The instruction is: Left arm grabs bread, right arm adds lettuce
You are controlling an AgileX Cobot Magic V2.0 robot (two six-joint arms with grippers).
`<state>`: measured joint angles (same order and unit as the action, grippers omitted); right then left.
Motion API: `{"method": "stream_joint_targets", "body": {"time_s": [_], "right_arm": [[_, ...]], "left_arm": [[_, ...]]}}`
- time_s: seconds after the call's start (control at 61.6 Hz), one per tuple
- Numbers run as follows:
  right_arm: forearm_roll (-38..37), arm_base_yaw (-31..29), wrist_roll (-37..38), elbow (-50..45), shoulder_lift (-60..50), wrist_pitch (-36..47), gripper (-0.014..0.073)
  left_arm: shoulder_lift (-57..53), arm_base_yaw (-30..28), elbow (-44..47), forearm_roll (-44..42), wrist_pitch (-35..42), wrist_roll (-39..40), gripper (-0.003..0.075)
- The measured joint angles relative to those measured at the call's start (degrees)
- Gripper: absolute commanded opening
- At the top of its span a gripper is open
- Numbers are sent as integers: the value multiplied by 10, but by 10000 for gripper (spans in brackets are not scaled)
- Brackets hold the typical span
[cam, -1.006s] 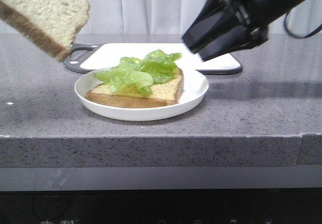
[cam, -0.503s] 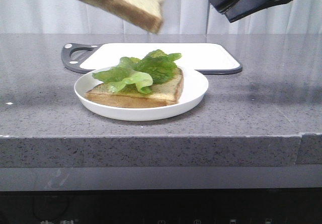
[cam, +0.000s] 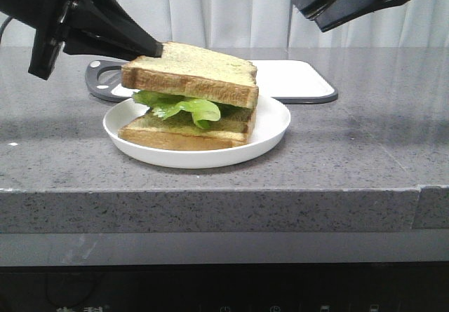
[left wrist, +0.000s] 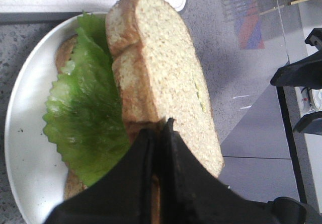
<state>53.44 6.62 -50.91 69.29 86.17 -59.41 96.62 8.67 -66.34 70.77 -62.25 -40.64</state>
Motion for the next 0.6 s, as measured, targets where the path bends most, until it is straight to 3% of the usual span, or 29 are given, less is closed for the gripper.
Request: {"method": "stream_joint_targets", "body": {"time_s": [0.065,0.227,0.276,0.47,0.6], "right_arm": [[0,0,0,0,0,0,404],[0,0,1,0,0,0,404],[0,0,1,0,0,-1,404],[0,0,8,0,-1,-6,404],[-26,0,44,0,-25,-8,404]], "left_arm": [[0,0,0,-2,0,0,94],[0,0,0,-5,0,0,388],[0,0,0,-6,0,0,430],[0,0,-7,-27,0,1,452],[-22,-1,-27,-102,0,35,452]]}}
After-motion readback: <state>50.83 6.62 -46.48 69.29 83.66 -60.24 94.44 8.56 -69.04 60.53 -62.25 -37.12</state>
